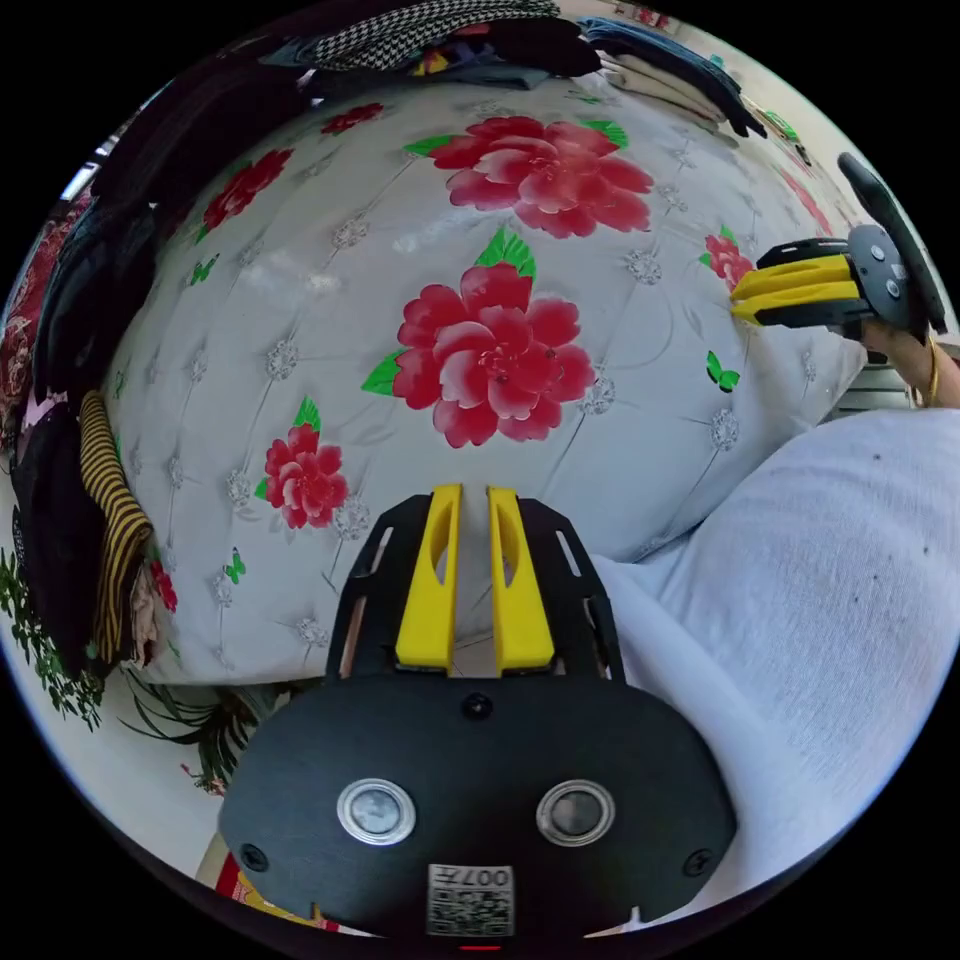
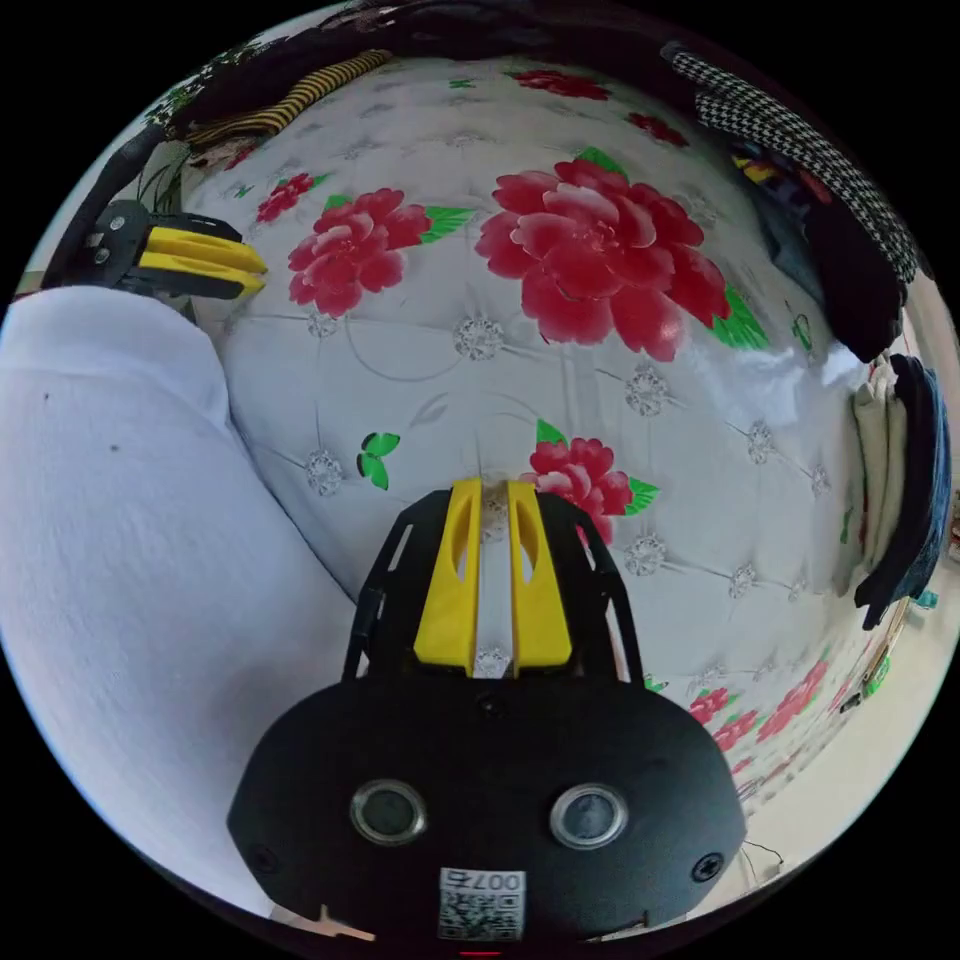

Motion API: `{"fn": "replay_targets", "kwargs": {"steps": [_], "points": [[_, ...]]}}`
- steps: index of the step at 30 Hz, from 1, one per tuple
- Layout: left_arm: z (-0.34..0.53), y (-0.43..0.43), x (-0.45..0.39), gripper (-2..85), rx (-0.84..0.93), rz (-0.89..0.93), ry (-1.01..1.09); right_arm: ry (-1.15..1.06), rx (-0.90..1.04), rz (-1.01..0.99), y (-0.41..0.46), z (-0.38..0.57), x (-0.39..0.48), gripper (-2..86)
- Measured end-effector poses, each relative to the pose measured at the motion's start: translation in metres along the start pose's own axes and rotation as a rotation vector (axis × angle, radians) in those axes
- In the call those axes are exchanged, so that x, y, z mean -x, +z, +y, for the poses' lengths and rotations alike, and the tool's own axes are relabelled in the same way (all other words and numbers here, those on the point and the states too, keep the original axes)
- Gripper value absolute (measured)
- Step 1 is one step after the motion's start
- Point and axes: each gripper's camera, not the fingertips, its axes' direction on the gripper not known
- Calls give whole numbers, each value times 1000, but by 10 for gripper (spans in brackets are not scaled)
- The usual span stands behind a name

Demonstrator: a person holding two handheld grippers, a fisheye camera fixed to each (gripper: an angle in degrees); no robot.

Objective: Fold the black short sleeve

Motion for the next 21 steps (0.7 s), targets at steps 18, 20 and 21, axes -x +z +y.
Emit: {"fn": "replay_targets", "kwargs": {"steps": [18, 20, 21], "points": [[234, -180, -97, -5, -199, 141, -309, -47, -135, -101, 157, -3, 100, 39], [315, -202, -113, 0, -164, 169, -442, -178, -172, -196, 166, -1, 130, 42], [336, -208, -116, 2, -159, 171, -487, -203, -185, -230, 167, -1, 139, 42]]}}
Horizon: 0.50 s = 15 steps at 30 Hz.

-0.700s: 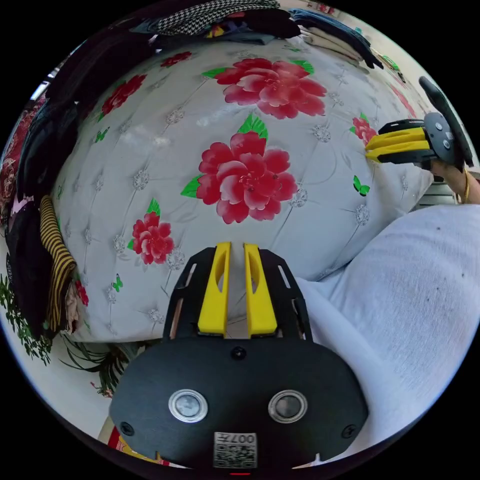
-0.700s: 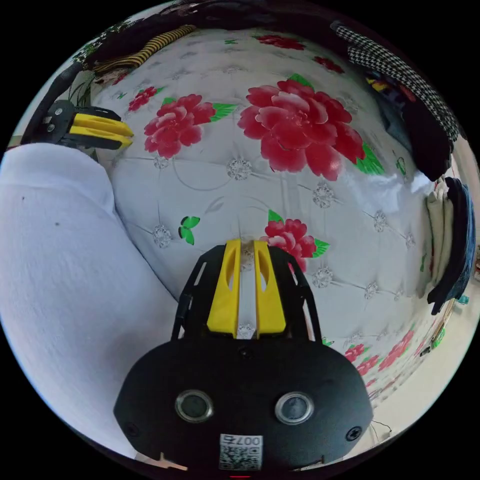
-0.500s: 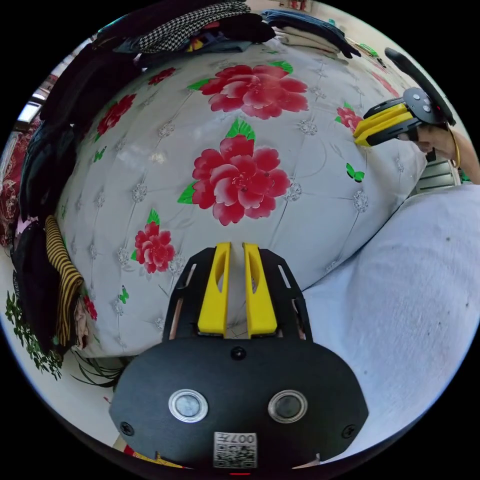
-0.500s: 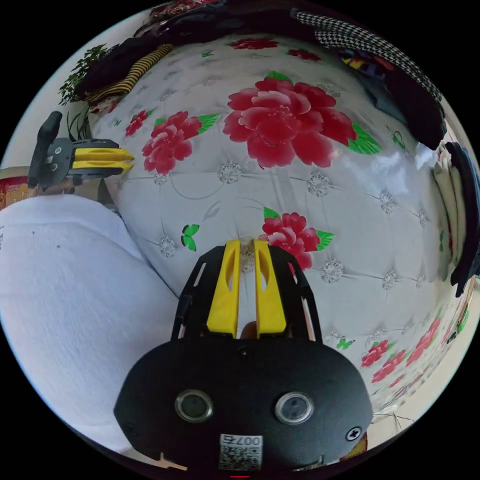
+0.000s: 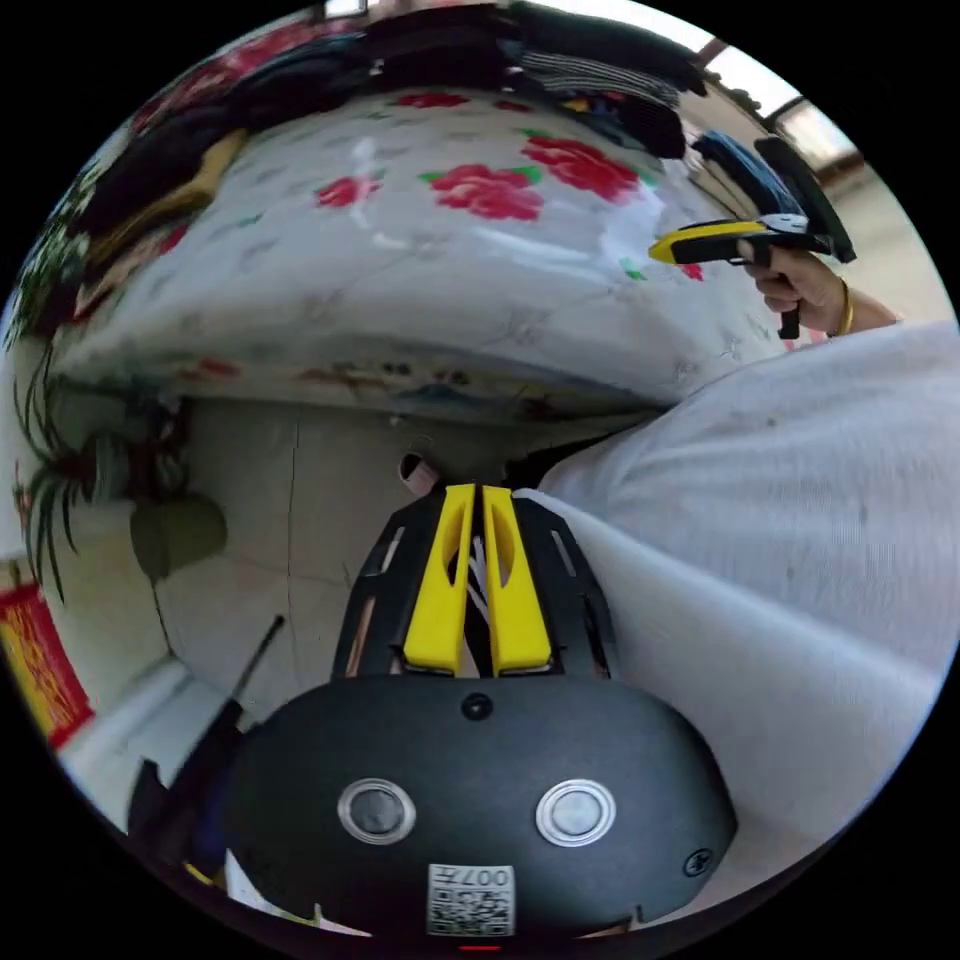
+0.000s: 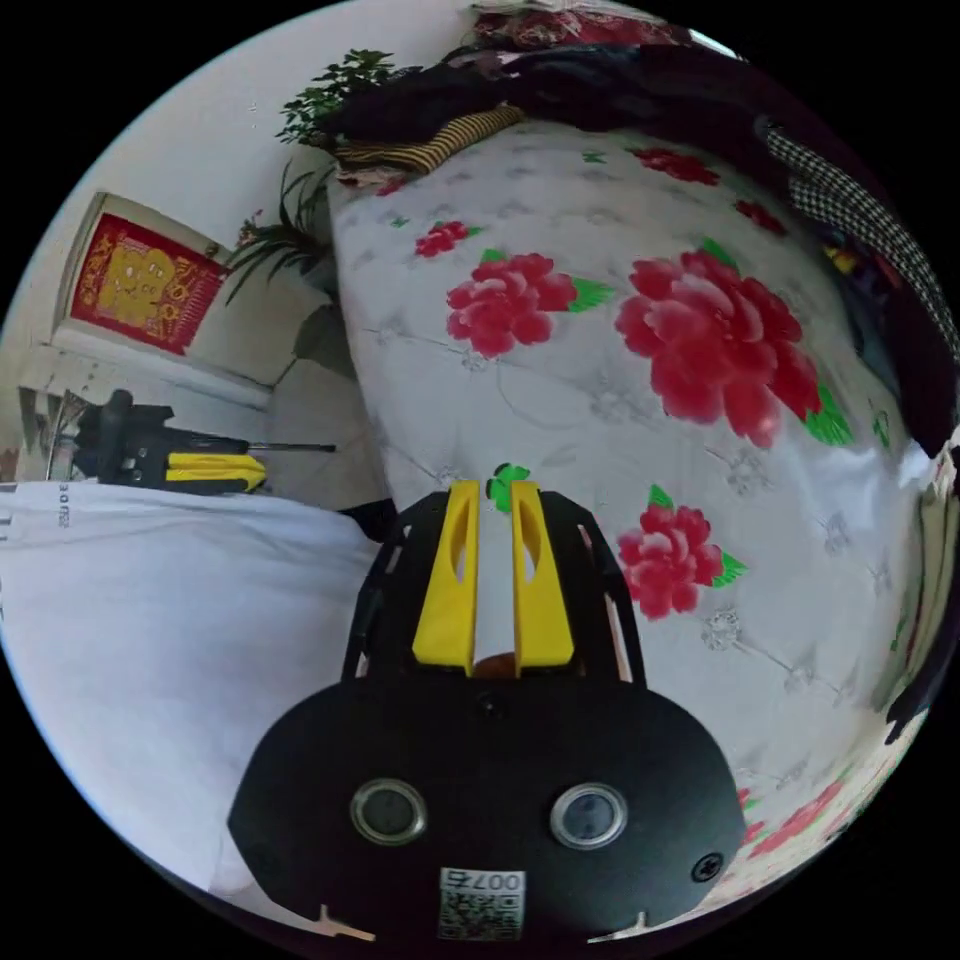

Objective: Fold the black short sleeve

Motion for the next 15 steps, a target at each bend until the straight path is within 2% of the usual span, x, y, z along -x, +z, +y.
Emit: {"fn": "replay_targets", "kwargs": {"steps": [3, 5, 8, 12, 15], "points": [[94, -54, 32, 25, -35, 61, -231, -162, -53, -75, 17, -14, 57, 45], [161, -95, 54, 46, -124, 142, -405, -301, -99, -100, 32, -31, 116, 47], [227, -136, 78, 53, -245, 227, -555, -479, -156, -191, 51, -53, 200, 49], [290, -175, 109, 53, -294, 230, -635, -723, -189, -273, 80, -75, 322, 51], [351, -217, 137, 50, -302, 158, -682, -914, -217, -353, 107, -89, 438, 54]]}}
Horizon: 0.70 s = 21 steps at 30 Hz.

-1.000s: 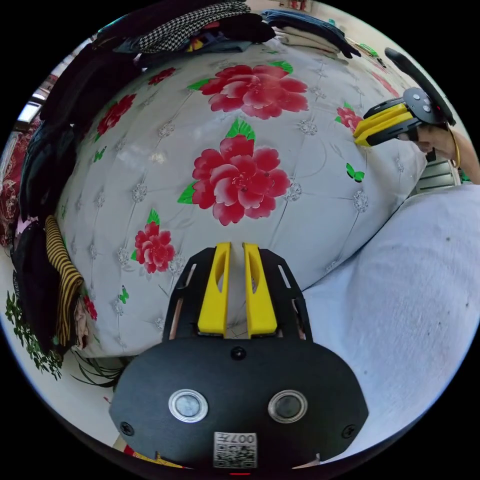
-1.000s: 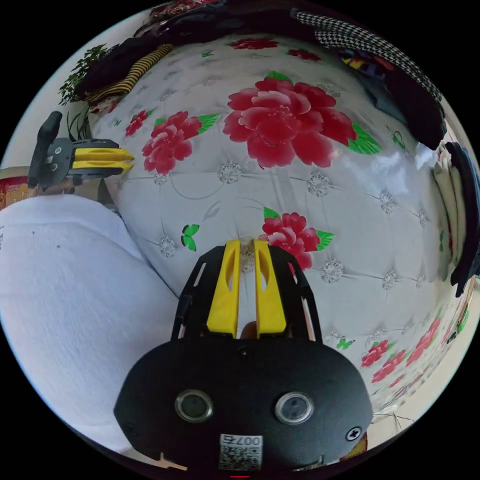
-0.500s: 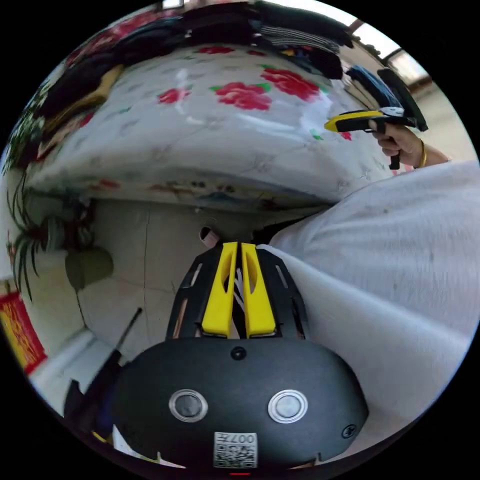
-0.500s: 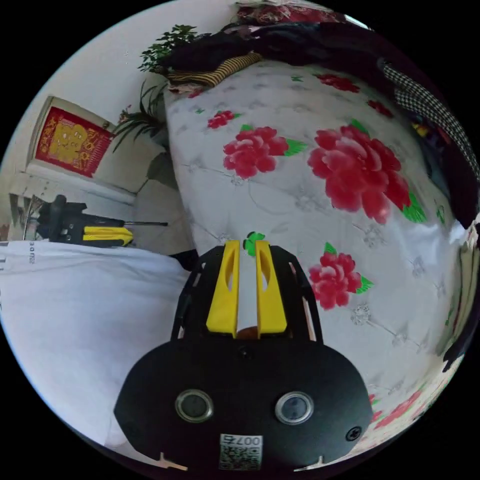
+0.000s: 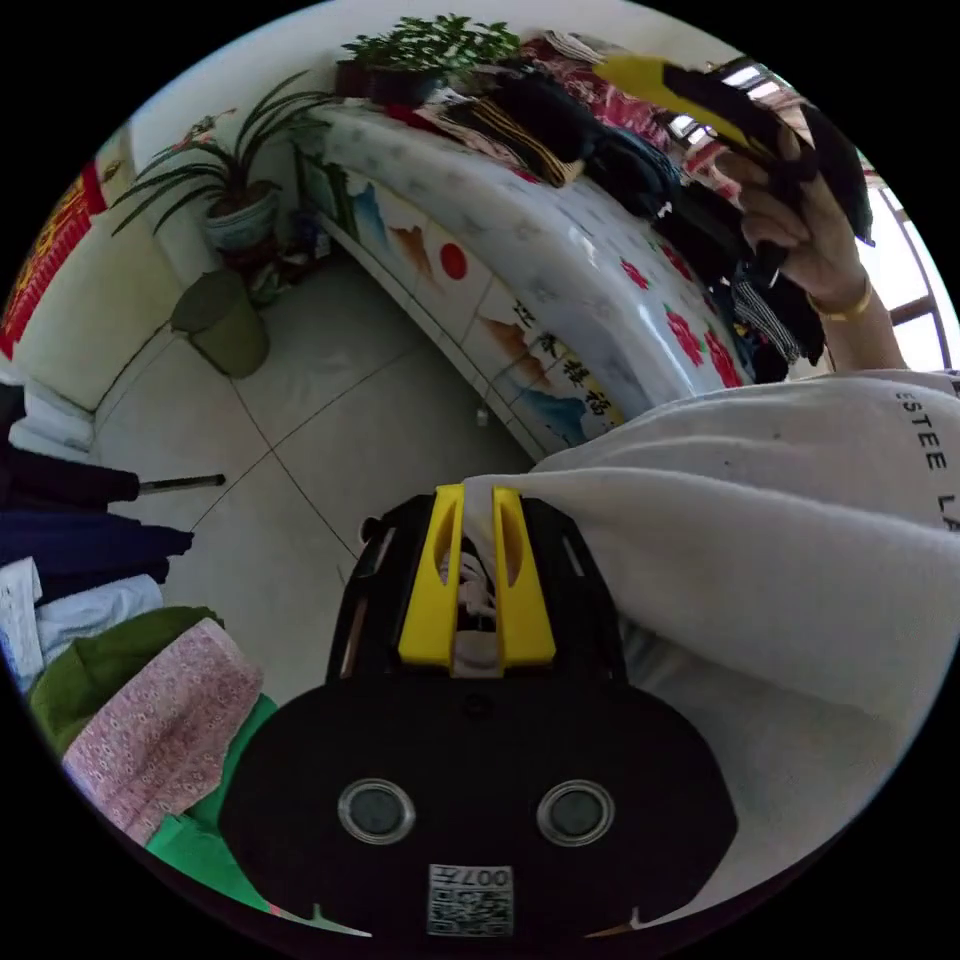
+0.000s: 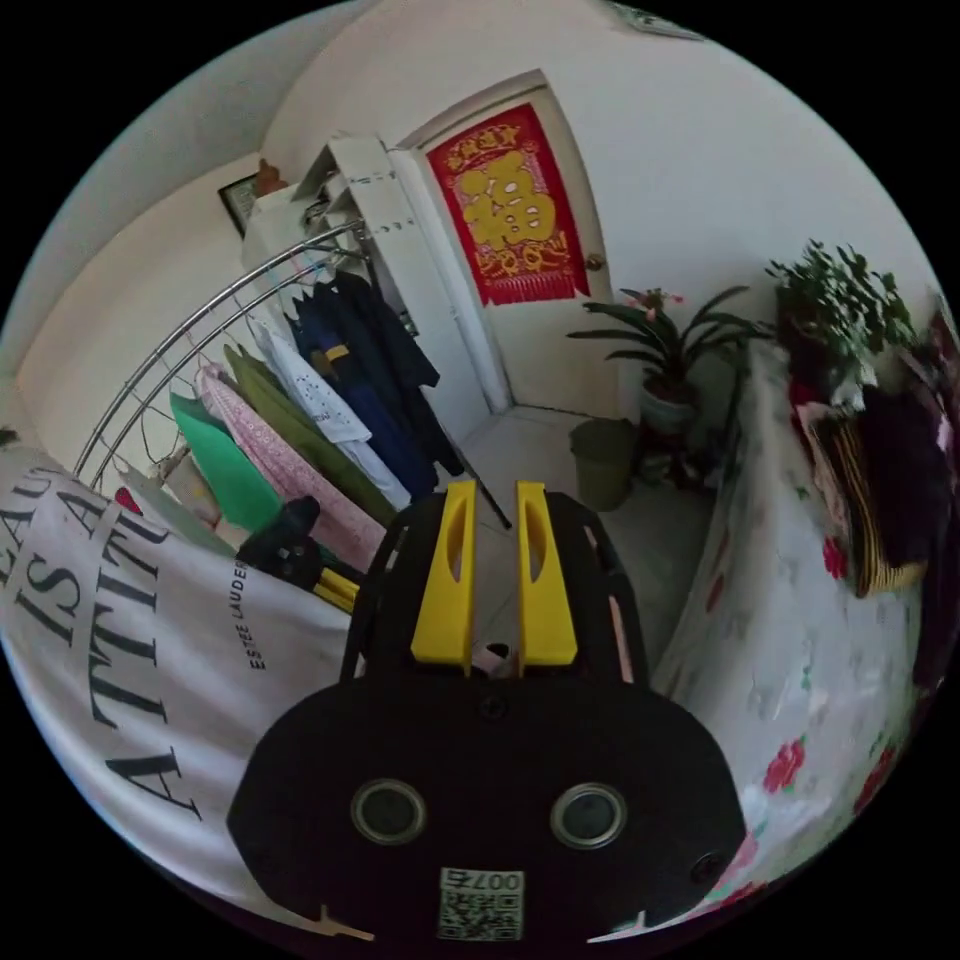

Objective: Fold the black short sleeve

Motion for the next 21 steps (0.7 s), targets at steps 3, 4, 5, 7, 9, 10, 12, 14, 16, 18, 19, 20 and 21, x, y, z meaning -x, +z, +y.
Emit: {"fn": "replay_targets", "kwargs": {"steps": [3, 4, 5, 7, 9, 10, 12, 14, 16, 18, 19, 20, 21], "points": [[29, -66, 58, 48, -80, -6, -84, -196, -29, -87, 73, -85, 62, 59], [42, -93, 79, 47, -106, -37, -117, -271, -39, -108, 101, -117, 90, 61], [55, -119, 99, 47, -128, -72, -146, -345, -62, -136, 126, -147, 119, 65], [75, -154, 125, 46, -152, -95, -194, -447, -111, -162, 160, -189, 165, 72], [96, -183, 148, 45, -163, -84, -243, -522, -170, -179, 189, -224, 207, 77], [110, -199, 160, 43, -166, -80, -279, -567, -199, -184, 207, -244, 233, 79], [132, -223, 172, 39, -171, -98, -342, -605, -241, -182, 235, -272, 268, 80], [161, -257, 178, 32, -205, -157, -437, -658, -278, -201, 271, -308, 311, 81], [181, -280, 181, 27, -239, -185, -529, -705, -292, -194, 299, -332, 343, 82], [197, -298, 183, 16, -260, -205, -630, -739, -289, -184, 331, -355, 372, 81], [206, -309, 184, 7, -279, -210, -699, -767, -284, -171, 353, -367, 390, 79], [215, -321, 184, 0, -312, -211, -773, -787, -276, -151, 375, -379, 407, 75], [219, -328, 184, -1, -331, -211, -808, -800, -269, -144, 387, -385, 415, 73]]}}
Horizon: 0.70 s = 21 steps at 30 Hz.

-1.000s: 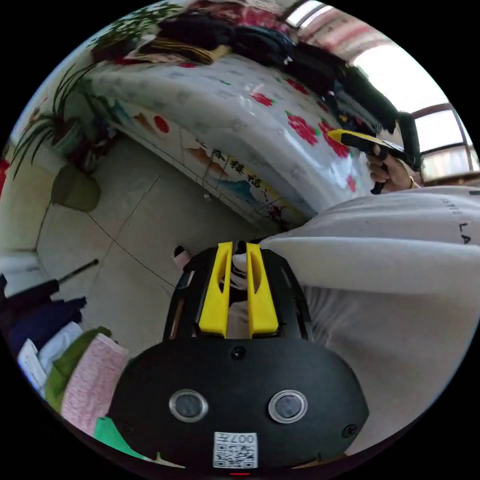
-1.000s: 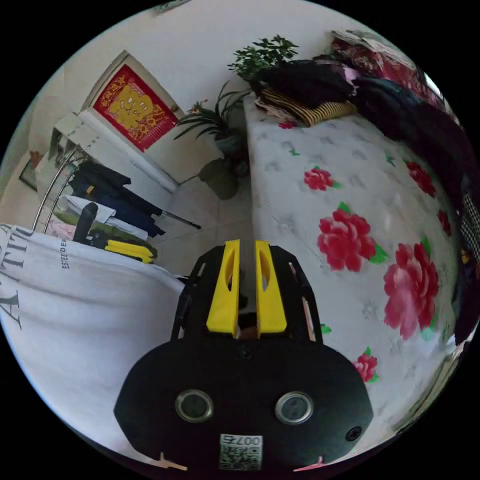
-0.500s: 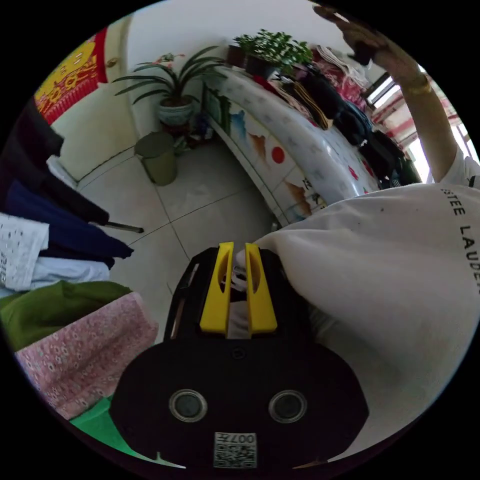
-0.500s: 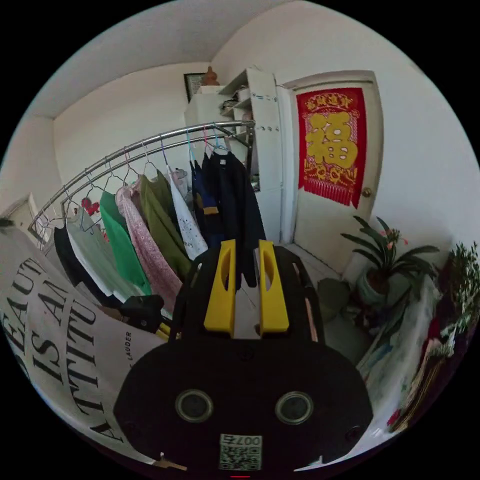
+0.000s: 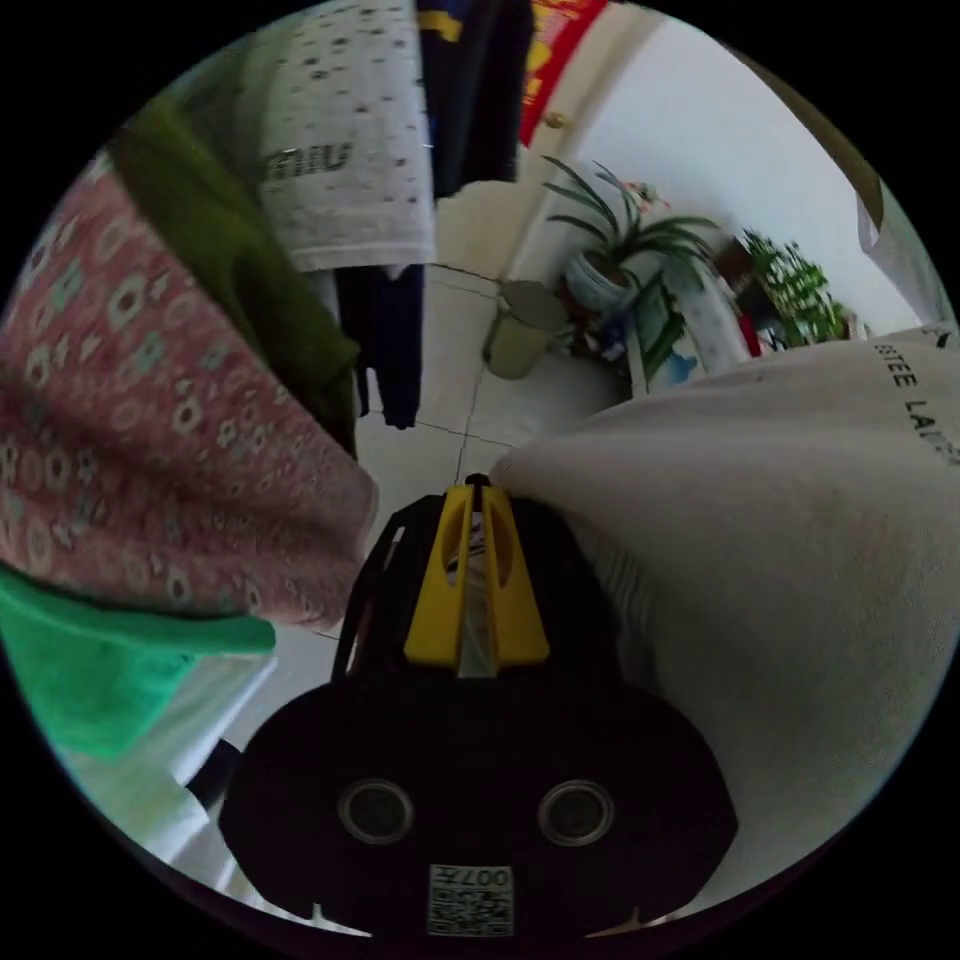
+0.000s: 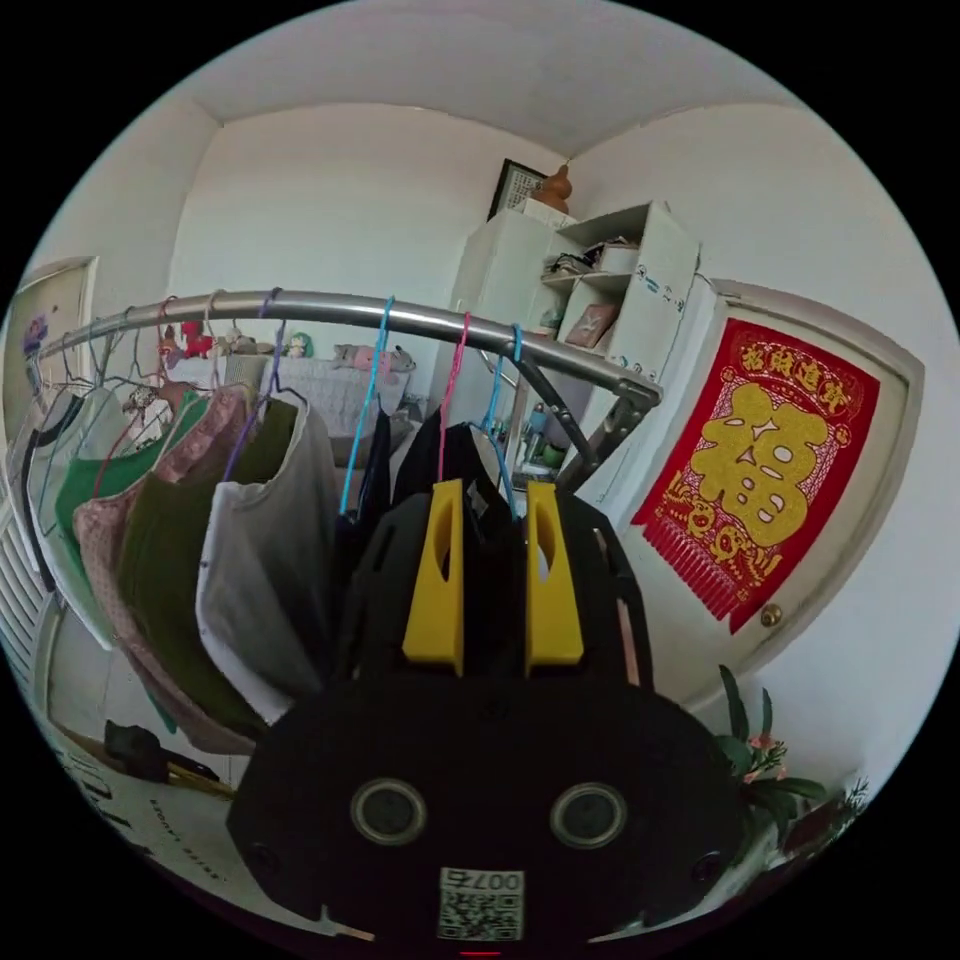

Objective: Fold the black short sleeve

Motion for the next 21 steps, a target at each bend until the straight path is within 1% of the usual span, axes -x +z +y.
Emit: {"fn": "replay_targets", "kwargs": {"steps": [2, 5, 8, 10, 13, 14, 17, 21], "points": [[1, -26, 10, -2, -45, -19, -131, -44, 63, 15, 55, -19, 2, 60], [1, -56, 12, 10, -88, -47, -252, -86, 142, 31, 114, -32, 3, 30], [0, -78, 6, 30, -122, -58, -307, -131, 203, 90, 161, -37, 5, 11], [-2, -90, -2, 34, -129, -77, -310, -173, 177, 79, 172, -39, 3, 5], [-4, -108, -12, 35, -128, -108, -327, -169, 186, -34, 178, -55, -7, 1], [-4, -113, -15, 35, -127, -100, -341, -204, 169, -54, 176, -64, -8, 0], [-7, -125, -23, 36, -120, -81, -358, -324, 164, -25, 179, -93, 3, -1], [-13, -141, -39, 38, -129, -98, -336, -392, 231, -42, 200, -120, 12, -1]]}}
